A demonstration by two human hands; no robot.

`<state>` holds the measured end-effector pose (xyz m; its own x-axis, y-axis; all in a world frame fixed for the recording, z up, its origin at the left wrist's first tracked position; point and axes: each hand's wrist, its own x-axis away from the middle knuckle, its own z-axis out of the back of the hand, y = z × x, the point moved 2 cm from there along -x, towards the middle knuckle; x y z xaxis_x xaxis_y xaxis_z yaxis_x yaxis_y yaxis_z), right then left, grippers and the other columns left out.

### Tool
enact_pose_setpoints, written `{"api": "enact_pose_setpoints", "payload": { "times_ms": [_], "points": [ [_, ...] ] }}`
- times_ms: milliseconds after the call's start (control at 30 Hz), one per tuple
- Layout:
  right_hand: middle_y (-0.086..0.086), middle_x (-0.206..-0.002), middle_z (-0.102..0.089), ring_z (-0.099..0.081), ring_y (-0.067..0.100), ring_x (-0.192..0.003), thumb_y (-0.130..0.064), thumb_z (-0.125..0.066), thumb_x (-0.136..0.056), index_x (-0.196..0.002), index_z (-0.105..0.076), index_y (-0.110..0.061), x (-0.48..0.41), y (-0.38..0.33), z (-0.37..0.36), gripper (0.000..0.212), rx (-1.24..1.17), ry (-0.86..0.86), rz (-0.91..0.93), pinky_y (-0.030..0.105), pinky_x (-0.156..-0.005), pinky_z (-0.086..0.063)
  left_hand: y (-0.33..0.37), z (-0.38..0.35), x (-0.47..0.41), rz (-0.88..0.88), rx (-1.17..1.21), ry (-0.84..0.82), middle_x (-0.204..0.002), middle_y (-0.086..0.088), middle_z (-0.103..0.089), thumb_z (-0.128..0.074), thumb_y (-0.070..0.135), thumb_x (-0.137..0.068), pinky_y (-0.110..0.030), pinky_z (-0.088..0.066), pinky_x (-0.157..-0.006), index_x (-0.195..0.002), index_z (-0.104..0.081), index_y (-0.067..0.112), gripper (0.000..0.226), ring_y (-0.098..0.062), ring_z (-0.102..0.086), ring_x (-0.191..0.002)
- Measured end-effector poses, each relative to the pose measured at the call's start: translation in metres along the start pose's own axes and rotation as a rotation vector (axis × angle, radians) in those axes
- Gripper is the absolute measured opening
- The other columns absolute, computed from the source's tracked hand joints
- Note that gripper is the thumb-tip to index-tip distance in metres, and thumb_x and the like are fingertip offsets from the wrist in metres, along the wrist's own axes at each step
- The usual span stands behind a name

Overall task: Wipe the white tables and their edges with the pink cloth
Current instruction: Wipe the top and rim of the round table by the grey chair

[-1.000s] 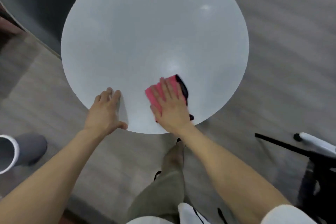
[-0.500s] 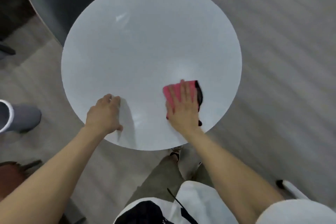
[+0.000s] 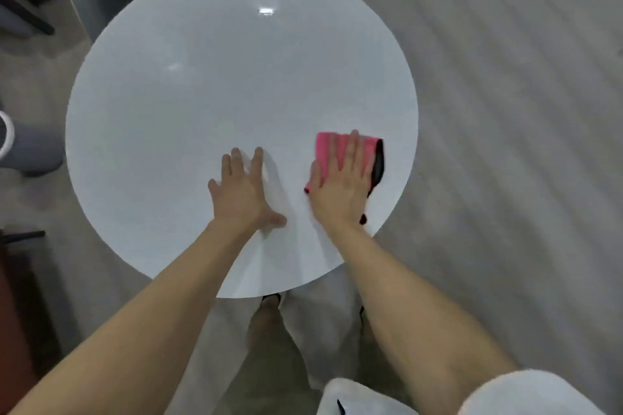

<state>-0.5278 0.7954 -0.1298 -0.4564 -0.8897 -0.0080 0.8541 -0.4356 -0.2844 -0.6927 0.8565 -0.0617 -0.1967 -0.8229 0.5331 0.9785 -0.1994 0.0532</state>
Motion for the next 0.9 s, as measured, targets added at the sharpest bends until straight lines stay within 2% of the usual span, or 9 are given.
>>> {"api": "enact_pose_setpoints", "payload": {
  "times_ms": [100, 200, 267, 367, 467, 600, 700, 767, 900],
  "points": [
    [0.010, -0.179, -0.017, -0.008, 0.027, -0.168, -0.040, -0.043, -0.114, -0.168, -0.037, -0.019, 0.048, 0.012, 0.004, 0.058, -0.110, -0.260, 0.814, 0.057, -0.133, -0.017, 0.021, -0.007, -0.006, 0.070, 0.042, -0.067, -0.177, -0.009, 0.013, -0.104, 0.049, -0.054, -0.072, -0.034, -0.119, -0.168, 0.008, 0.037, 0.161, -0.034, 0.008, -0.166],
    [0.002, -0.180, -0.017, -0.006, 0.022, -0.168, -0.048, -0.043, -0.114, -0.169, -0.033, -0.030, -0.011, 0.085, 0.017, 0.059, -0.063, -0.377, 1.210, 0.053, -0.135, -0.012, 0.023, -0.012, -0.010, 0.086, -0.010, -0.082, -0.176, -0.011, 0.015, -0.109, 0.049, -0.044, -0.075, -0.037, -0.116, -0.167, 0.010, 0.037, 0.171, -0.038, 0.010, -0.165],
    [0.003, -0.180, -0.017, -0.009, 0.022, -0.168, -0.050, -0.041, -0.114, -0.169, -0.032, -0.031, -0.089, 0.117, 0.022, 0.059, -0.009, -0.318, 1.094, 0.054, -0.135, -0.012, 0.023, -0.011, -0.010, 0.088, -0.026, -0.079, -0.175, -0.011, 0.012, -0.109, 0.048, -0.042, -0.075, -0.038, -0.115, -0.166, 0.007, 0.037, 0.170, -0.039, 0.009, -0.164],
    [0.010, -0.178, -0.023, -0.017, 0.028, -0.166, -0.049, -0.036, -0.113, -0.170, -0.032, -0.029, -0.190, 0.128, 0.024, 0.060, 0.025, -0.066, 0.554, 0.057, -0.132, -0.018, 0.025, -0.009, -0.011, 0.109, -0.028, -0.074, -0.175, -0.010, 0.016, -0.108, 0.048, -0.047, -0.075, -0.033, -0.119, -0.167, 0.011, 0.037, 0.170, -0.036, 0.012, -0.165],
    [0.017, -0.178, -0.020, -0.013, 0.031, -0.167, -0.046, -0.027, -0.115, -0.171, -0.028, -0.019, -0.168, 0.075, 0.010, 0.062, 0.030, 0.025, 0.185, 0.058, -0.132, -0.014, 0.023, -0.010, -0.009, 0.118, -0.023, -0.100, -0.177, -0.009, 0.019, -0.108, 0.047, -0.051, -0.074, -0.027, -0.123, -0.168, 0.014, 0.038, 0.169, -0.035, 0.015, -0.166],
    [0.012, -0.180, -0.013, -0.005, 0.029, -0.168, -0.045, -0.039, -0.115, -0.171, -0.028, -0.022, -0.060, 0.046, 0.011, 0.062, -0.052, -0.361, 1.083, 0.059, -0.133, -0.013, 0.023, -0.010, -0.009, 0.149, -0.020, -0.089, -0.178, -0.011, 0.015, -0.110, 0.043, -0.048, -0.075, -0.028, -0.122, -0.169, 0.012, 0.039, 0.172, -0.037, 0.012, -0.166],
    [0.003, -0.181, -0.011, -0.003, 0.024, -0.168, -0.052, -0.043, -0.113, -0.170, -0.029, -0.030, -0.123, 0.081, 0.018, 0.063, -0.022, -0.531, 1.595, 0.055, -0.135, -0.010, 0.026, -0.011, -0.010, 0.164, -0.026, -0.106, -0.177, -0.011, 0.018, -0.110, 0.042, -0.048, -0.073, -0.027, -0.123, -0.168, 0.015, 0.039, 0.173, -0.037, 0.014, -0.166],
    [0.000, -0.181, -0.010, -0.003, 0.022, -0.168, -0.053, -0.043, -0.113, -0.171, -0.026, -0.033, -0.213, 0.089, 0.020, 0.064, 0.038, -0.487, 1.467, 0.055, -0.135, -0.010, 0.026, -0.012, -0.011, 0.177, -0.016, -0.102, -0.178, -0.011, 0.020, -0.109, 0.042, -0.049, -0.072, -0.025, -0.125, -0.168, 0.016, 0.039, 0.173, -0.036, 0.017, -0.166],
    [0.010, -0.180, -0.016, -0.008, 0.026, -0.168, -0.052, -0.035, -0.115, -0.171, -0.027, -0.028, -0.324, 0.076, 0.016, 0.062, 0.063, -0.209, 0.824, 0.056, -0.134, -0.010, 0.024, -0.015, -0.012, 0.207, -0.011, -0.102, -0.178, -0.009, 0.021, -0.109, 0.042, -0.048, -0.069, -0.025, -0.126, -0.169, 0.014, 0.039, 0.172, -0.033, 0.019, -0.166]
  ]
}}
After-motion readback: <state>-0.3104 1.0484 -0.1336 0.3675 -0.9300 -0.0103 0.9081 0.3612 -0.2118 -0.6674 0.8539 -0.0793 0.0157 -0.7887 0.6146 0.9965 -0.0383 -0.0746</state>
